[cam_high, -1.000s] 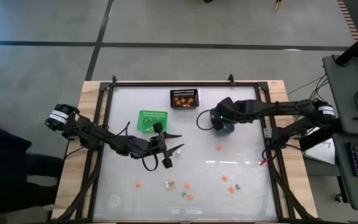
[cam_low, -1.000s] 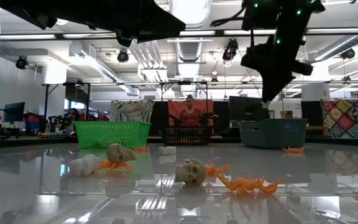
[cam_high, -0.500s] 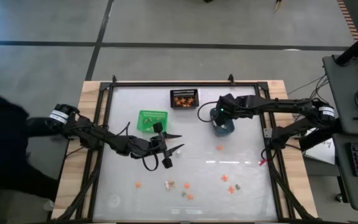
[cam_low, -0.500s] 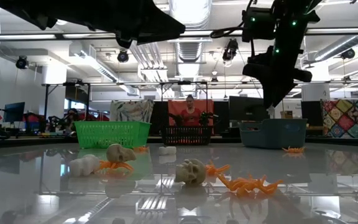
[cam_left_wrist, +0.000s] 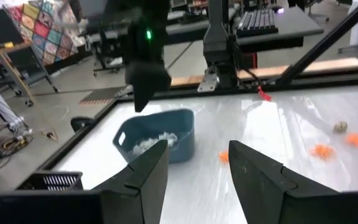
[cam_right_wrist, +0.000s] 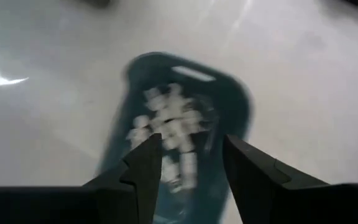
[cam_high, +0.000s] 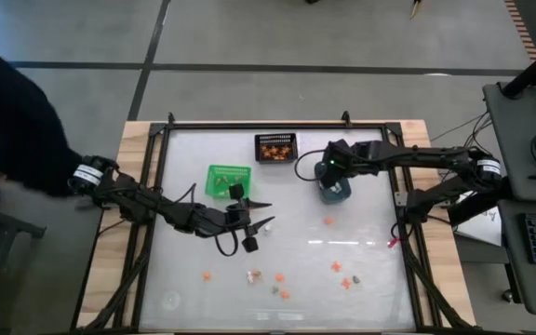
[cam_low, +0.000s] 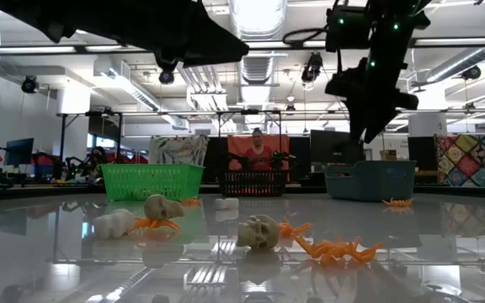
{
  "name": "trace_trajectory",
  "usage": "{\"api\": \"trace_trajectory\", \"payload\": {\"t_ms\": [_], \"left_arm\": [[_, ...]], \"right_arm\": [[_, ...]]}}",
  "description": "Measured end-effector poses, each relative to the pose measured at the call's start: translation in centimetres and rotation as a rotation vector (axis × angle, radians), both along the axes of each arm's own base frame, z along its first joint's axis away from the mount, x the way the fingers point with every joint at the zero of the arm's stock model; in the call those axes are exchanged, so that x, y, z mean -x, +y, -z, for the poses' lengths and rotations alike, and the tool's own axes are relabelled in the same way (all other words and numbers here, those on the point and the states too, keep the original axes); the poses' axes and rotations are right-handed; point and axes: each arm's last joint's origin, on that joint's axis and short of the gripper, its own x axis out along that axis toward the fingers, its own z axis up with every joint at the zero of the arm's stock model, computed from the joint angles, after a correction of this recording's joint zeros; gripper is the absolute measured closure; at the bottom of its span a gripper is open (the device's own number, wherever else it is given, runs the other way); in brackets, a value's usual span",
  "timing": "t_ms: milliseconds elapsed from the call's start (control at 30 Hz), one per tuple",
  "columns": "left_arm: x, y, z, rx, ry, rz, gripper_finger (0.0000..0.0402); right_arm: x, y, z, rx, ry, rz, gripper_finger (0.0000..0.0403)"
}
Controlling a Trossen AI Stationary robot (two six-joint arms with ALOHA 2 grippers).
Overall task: Sort Halloween decoration
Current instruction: Put the orange spider toy into the black bin
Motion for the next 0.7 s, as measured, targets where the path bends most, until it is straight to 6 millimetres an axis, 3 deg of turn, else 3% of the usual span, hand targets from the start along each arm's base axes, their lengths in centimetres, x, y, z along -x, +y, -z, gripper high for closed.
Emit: {"api": "trace_trajectory", "payload": {"t_ms": [300,500,700], "left_arm": [[0.7,-0.4,1.3,0.056,0.164,0.089,0.0249],[1.0,-0.6,1.0,0.136,0.376,0.140,0.0249],[0.6,-1.0,-0.6,0.148,0.541,0.195,0.0249]], "right_arm": [[-2.1,3.0,-3.0,-0.056,-0.118,-0.193,0.0261],[-3.4,8.4,-4.0,0.004,-0.178,-0.527,0.0266],[-3.0,14.5,-2.4,-0.019,-0.275,-0.730,0.0260]]}}
